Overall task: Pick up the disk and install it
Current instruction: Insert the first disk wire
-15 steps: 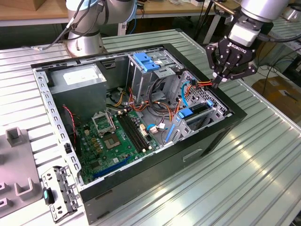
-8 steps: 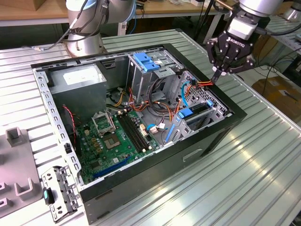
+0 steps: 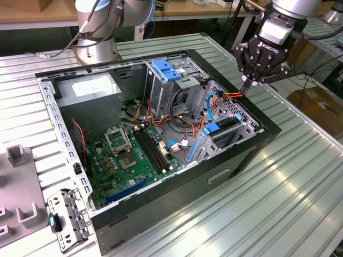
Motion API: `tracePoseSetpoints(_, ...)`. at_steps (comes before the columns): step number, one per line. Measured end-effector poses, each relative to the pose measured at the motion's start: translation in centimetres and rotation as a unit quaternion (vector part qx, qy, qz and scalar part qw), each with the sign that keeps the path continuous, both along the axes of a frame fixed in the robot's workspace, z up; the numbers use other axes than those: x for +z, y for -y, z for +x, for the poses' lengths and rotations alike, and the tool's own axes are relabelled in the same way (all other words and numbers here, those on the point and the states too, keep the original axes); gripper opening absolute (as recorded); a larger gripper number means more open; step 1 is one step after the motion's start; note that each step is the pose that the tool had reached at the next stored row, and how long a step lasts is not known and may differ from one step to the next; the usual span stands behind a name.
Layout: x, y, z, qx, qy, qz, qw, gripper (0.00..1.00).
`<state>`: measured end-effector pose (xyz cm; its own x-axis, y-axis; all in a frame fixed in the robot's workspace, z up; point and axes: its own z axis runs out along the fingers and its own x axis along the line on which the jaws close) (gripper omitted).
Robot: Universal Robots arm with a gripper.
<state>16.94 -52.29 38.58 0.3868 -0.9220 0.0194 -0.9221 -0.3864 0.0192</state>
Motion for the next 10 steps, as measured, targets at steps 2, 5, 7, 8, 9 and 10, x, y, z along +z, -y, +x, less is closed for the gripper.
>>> tracePoseSetpoints(2,0.00,0.00,0.00,0.000,0.0000,0.0000,1.00000,0.11)
tracePoseSetpoints(5,0.00,0.00,0.03,0.023,0.0000,-0.0001,0.99973,0.11)
tracePoseSetpoints(7,-0.01,0.00,0.02,0.041,0.0000,0.0000,0.99914,0.11)
tracePoseSetpoints(8,-0.01,0.00,0.03,0.050,0.0000,0.0000,0.99876,0.11)
tracePoseSetpoints(9,-0.01,0.00,0.03,0.059,0.0000,0.0000,0.99823,0.11)
tracePoseSetpoints(10,-0.01,0.00,0.02,0.068,0.0000,0.0000,0.99766,0.11)
